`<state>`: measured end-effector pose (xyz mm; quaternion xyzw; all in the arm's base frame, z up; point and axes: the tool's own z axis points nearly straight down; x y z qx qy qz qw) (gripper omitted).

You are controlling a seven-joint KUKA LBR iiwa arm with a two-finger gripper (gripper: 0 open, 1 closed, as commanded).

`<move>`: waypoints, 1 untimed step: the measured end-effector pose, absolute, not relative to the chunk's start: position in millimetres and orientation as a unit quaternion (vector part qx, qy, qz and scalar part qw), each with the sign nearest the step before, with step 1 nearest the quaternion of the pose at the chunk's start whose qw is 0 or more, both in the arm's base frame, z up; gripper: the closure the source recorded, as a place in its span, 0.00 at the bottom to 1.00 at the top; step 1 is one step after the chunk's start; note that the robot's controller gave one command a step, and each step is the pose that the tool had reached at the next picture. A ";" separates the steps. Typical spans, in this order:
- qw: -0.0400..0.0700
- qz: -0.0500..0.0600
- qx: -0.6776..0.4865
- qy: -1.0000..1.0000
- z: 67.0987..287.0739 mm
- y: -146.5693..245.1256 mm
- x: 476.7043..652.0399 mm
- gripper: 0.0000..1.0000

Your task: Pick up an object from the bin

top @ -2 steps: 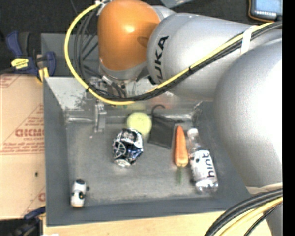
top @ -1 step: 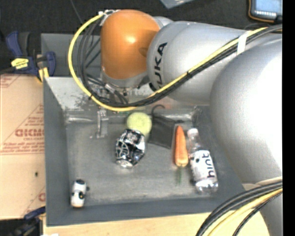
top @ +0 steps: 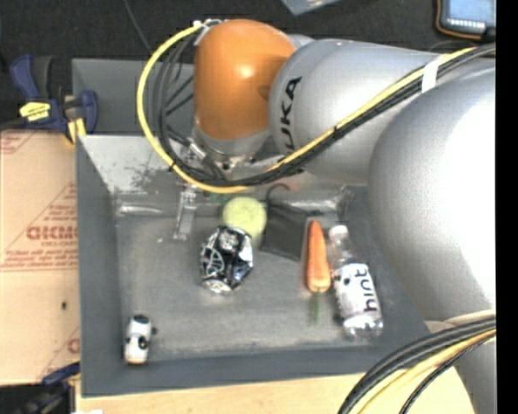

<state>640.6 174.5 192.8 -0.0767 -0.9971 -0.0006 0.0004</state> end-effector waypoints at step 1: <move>-0.008 -0.002 -0.011 -1.000 161.4 156.8 648.0 0.00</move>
Offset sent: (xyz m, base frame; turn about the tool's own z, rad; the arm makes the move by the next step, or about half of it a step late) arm -0.0156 -0.0699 -0.0595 0.1557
